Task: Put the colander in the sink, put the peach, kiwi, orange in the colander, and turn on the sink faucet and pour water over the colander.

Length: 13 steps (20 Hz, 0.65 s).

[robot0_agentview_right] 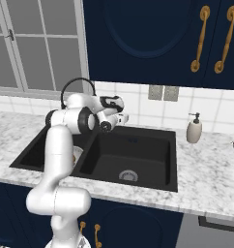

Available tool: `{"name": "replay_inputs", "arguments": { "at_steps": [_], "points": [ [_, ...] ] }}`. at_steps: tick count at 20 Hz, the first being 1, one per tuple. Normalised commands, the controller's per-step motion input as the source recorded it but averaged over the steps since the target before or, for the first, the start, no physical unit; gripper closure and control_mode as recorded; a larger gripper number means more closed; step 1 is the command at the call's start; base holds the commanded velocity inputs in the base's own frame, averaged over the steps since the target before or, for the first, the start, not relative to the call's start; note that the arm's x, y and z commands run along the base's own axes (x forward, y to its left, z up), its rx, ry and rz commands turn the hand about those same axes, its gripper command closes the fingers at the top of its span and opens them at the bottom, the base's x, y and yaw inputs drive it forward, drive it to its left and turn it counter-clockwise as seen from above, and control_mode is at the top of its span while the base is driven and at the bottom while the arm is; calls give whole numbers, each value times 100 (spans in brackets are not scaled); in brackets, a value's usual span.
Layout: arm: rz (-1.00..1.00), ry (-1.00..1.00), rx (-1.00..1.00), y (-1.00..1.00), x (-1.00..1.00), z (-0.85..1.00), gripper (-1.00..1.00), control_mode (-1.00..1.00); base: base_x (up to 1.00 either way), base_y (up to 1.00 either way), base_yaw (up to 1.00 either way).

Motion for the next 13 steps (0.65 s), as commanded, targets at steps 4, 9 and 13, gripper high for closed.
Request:
{"name": "replay_inputs", "arguments": {
  "at_steps": [4,9,13],
  "points": [
    [-2,2,0,-95,1,-4,100,-100,0,0,0],
    [0,0,0,-72,-6,0,100,-100,0,0,0],
    [0,0,2,-62,-8,-3,100,-100,0,0,0]
  ]
}}
